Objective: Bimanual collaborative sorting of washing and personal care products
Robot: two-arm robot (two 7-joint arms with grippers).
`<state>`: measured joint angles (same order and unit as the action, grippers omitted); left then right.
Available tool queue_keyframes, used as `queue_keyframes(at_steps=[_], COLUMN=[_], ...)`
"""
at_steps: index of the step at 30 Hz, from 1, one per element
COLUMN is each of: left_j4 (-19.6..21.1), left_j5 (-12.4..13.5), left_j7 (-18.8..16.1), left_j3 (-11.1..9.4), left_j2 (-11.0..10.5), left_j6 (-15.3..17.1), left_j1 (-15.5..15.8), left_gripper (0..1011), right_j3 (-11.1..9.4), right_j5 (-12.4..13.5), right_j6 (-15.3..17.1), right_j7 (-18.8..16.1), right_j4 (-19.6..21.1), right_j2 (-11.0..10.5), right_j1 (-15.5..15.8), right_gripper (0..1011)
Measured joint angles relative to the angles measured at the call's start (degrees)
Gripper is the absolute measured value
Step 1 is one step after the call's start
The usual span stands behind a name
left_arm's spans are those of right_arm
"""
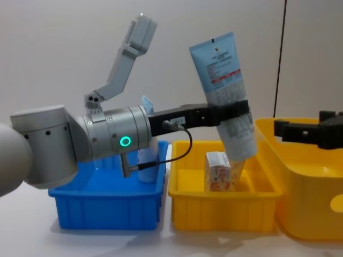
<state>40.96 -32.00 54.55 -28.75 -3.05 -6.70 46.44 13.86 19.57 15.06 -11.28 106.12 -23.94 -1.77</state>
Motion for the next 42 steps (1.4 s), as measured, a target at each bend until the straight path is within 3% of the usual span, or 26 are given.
queue_keyframes(at_steps=[8, 17, 30, 42], left_j4=[-0.53, -0.83, -1.02, -1.11], left_j5=[0.05, 0.08, 0.09, 0.08], left_j7=[0.2, 0.31, 0.4, 0.41], left_j3=[-0.21, -0.34, -0.42, -0.45], left_j2=[0.19, 0.3, 0.36, 0.41], left_j6=[-0.08, -0.15, -0.18, -0.18], left_j1=[0.26, 0.42, 0.51, 0.56], left_gripper=[348, 348, 348, 348], right_j3=[2.59, 5.84, 10.46, 12.62], right_j5=[-2.38, -7.01, -13.26, -16.63], right_j6=[3.04, 2.78, -0.76, -2.12], right_j7=[-1.0, -0.53, 0.78, 2.39], right_j4=[-1.16, -4.34, -10.27, -15.04], right_j2=[-0.89, -0.73, 2.01, 5.35], right_j1=[-2.73, -5.78, -10.72, -13.84], right_gripper=[1002, 1002, 1002, 1002])
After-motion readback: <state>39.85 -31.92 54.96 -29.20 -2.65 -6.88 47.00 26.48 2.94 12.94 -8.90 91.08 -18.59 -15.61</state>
